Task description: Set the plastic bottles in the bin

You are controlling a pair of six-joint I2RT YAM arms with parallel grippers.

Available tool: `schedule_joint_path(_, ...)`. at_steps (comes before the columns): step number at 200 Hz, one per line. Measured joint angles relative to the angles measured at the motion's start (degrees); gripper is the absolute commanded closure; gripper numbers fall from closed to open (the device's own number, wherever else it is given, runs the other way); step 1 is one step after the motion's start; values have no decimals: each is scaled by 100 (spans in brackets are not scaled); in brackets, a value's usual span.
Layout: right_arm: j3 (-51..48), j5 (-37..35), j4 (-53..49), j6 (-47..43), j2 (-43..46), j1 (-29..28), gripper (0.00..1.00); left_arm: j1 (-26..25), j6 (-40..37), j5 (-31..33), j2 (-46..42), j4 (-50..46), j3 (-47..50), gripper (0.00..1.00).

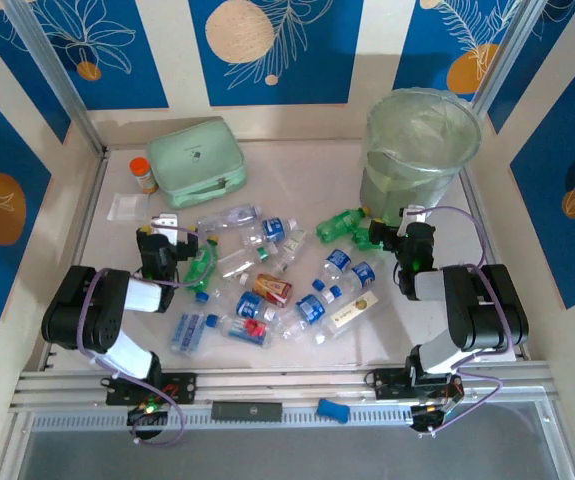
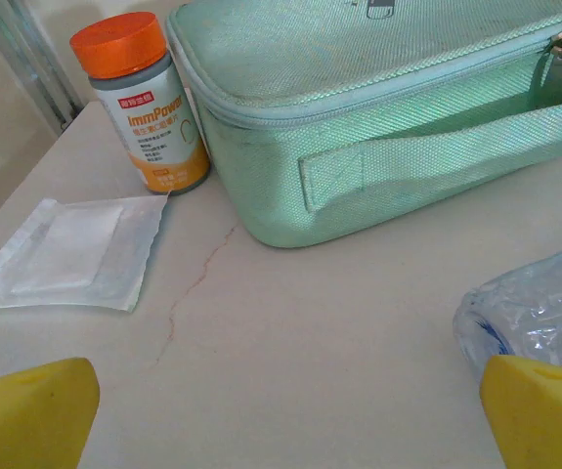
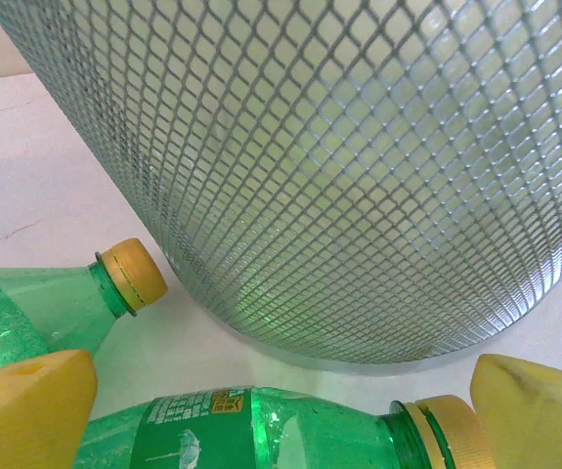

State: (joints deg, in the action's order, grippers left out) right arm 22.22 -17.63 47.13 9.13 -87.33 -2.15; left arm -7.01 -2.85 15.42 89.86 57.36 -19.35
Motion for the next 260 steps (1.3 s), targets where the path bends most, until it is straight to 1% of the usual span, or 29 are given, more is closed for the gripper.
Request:
schedule_joint_path(201, 0, 0, -7, 0, 2, 11, 0, 26, 105, -92, 0, -105, -22, 0)
schedule_joint_path(224, -2, 0, -7, -44, 57, -31, 1, 26, 105, -85, -7, -118, -22, 0)
schedule_joint_path(244, -52, -87, 2, -151, 177, -184, 1, 24, 101, -83, -227, -385, -22, 0)
schedule_joint_path(260, -52, -225, -308, -221, 549, -348, 1, 17, 90, -37, -656, -761, -48, 0)
